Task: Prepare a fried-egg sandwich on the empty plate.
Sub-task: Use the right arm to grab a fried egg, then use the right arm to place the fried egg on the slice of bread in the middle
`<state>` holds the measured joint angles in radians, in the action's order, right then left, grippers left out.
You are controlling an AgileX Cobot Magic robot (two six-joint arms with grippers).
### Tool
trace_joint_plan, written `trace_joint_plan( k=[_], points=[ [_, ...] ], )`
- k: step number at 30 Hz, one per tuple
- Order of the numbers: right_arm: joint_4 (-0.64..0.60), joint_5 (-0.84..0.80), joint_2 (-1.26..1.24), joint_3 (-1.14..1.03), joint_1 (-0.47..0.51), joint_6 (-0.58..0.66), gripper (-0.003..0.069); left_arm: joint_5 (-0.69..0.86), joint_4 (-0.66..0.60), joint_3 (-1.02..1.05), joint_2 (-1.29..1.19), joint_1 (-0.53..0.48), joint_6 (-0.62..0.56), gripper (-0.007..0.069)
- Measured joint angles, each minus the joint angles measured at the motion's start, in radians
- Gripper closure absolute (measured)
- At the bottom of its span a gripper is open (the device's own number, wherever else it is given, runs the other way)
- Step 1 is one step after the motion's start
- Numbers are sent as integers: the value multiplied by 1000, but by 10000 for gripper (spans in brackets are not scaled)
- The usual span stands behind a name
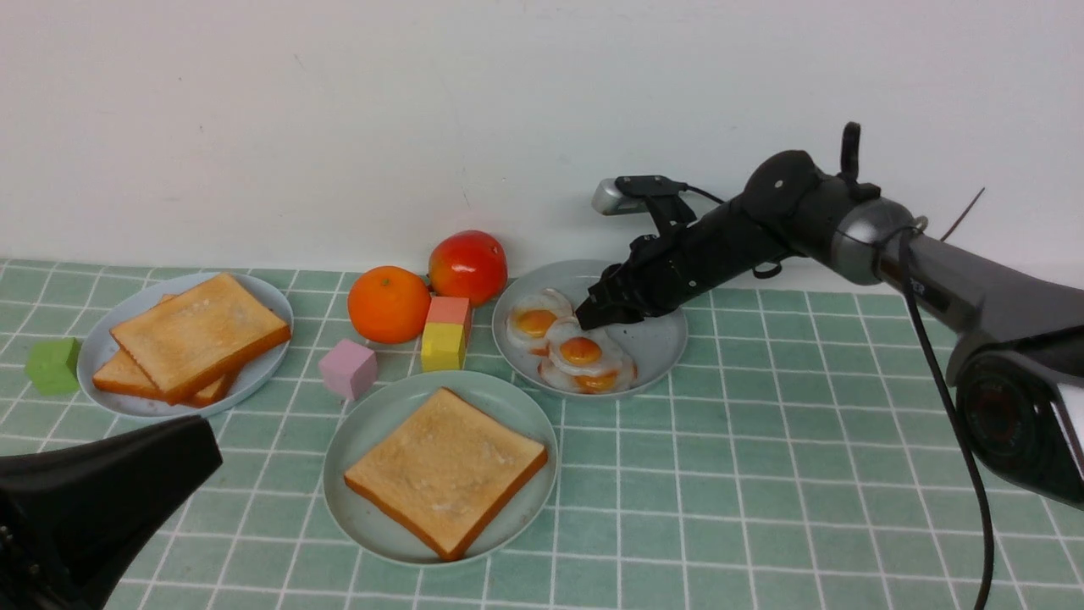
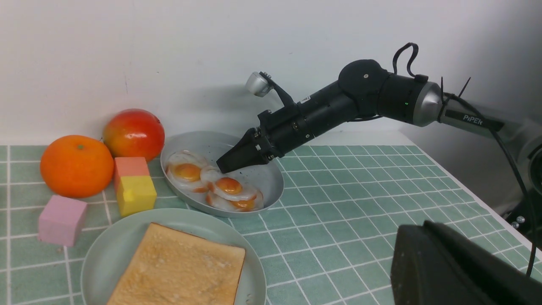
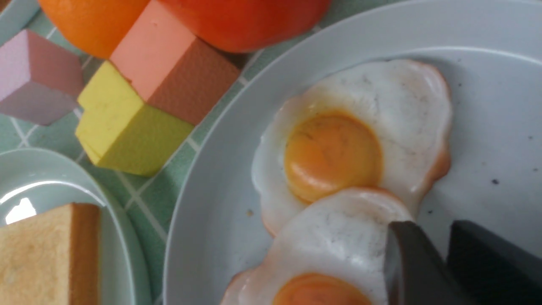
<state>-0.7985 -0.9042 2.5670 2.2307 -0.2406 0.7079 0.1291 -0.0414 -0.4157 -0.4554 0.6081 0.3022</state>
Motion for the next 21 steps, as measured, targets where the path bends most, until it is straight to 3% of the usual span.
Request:
trace_joint_plan(
  k=[5,21],
  points=[
    [3,-31,-3,2,0,-1,634,0,1,0,0,0,0,635],
    [211,-268,-240,1,0,-172,641,0,155,0,0,0,0,624]
  ],
)
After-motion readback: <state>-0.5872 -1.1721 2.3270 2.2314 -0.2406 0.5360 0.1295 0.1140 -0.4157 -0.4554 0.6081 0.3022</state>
